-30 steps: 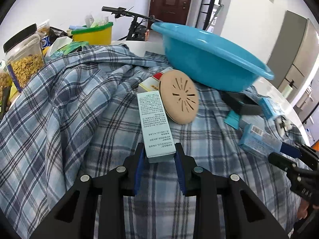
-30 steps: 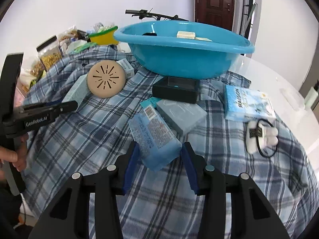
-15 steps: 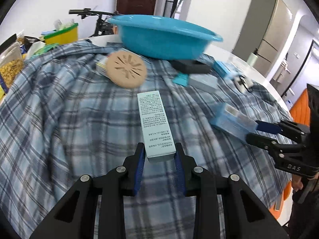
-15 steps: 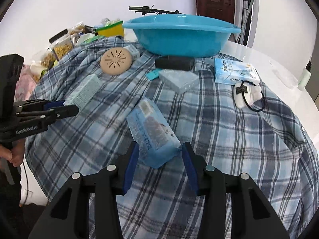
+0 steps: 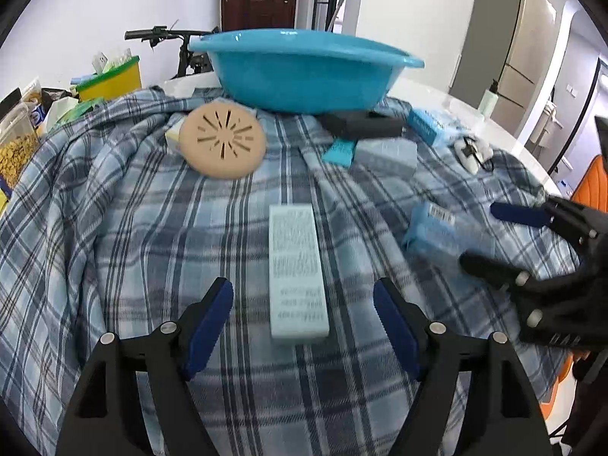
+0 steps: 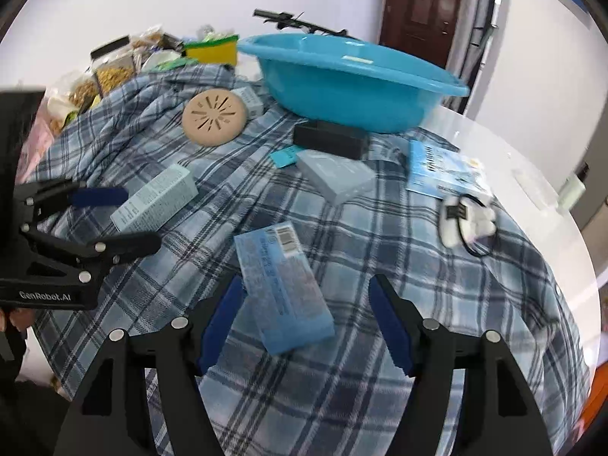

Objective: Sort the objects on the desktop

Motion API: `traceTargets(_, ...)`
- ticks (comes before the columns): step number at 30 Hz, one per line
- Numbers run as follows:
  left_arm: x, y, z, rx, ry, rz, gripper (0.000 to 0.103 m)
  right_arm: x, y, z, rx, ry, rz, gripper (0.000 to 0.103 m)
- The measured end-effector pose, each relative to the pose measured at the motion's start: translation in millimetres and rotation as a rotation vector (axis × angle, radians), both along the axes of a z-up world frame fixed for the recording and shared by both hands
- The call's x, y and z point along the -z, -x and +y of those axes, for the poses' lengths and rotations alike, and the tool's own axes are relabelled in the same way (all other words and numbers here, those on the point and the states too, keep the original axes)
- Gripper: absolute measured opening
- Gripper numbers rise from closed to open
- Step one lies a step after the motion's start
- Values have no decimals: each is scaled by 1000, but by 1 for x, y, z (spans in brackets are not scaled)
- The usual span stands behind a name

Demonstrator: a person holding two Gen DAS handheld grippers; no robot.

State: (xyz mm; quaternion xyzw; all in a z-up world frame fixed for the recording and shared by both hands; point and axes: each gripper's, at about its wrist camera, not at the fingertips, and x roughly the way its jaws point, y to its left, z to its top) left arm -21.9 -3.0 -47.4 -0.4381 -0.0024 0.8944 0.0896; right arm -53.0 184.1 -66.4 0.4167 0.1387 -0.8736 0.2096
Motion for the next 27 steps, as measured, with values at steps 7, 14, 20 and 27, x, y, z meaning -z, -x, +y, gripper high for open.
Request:
traceTargets(7,4,18,-1,-4,-23,-26,42,12,6,-9,-10,15,-27,54)
traceTargets(14,12,21,3,7,-1,-34,37,18,7,-5,-22,33,-58,40)
traceTargets(20,9,20,-1,-11,-16,-12,29,17,6,0,18,73,-52,39)
traceTargets(27,-8,8,-1,-63,-5,92,29,1,1,11,89,133,14,39)
